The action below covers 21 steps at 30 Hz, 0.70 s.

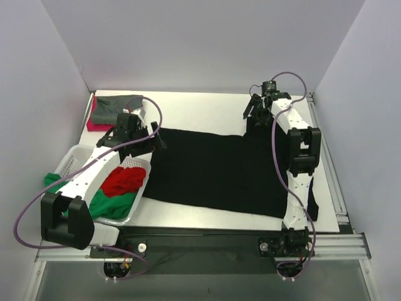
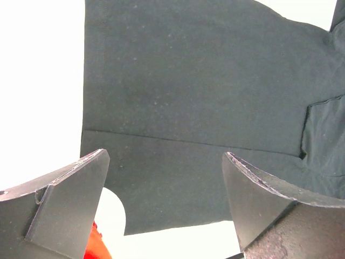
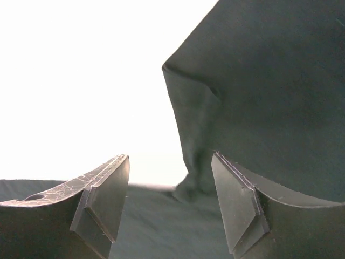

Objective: Fold and stack the t-shirts

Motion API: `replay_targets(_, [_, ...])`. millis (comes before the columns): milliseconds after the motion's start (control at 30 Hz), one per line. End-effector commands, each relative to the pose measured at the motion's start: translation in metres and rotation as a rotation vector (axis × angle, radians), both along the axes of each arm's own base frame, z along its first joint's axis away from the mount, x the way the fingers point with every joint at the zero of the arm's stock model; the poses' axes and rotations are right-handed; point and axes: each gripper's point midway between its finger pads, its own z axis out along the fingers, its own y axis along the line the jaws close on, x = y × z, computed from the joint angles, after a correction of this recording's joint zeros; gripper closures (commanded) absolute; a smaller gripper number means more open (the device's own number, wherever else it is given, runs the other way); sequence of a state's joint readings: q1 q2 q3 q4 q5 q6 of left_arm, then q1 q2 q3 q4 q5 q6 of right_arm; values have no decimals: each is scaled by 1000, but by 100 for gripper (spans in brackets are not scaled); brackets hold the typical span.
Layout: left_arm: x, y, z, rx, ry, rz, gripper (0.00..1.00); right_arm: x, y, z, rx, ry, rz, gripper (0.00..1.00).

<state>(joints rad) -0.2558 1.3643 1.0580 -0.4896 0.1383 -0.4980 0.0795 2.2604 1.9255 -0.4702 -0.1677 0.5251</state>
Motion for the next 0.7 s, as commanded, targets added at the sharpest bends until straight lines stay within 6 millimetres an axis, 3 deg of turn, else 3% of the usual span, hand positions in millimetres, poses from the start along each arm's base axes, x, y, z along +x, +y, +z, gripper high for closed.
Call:
replay_targets(0, [5, -1, 11, -6, -20, -26, 3, 15, 4, -2, 15, -19, -9, 37])
replay_targets(433, [1, 7, 8, 18, -3, -12, 3, 25, 10, -21, -50, -16, 28, 36])
replay_targets(667, [4, 6, 5, 30, 6, -25, 3, 44, 51, -15, 1, -100, 127, 35])
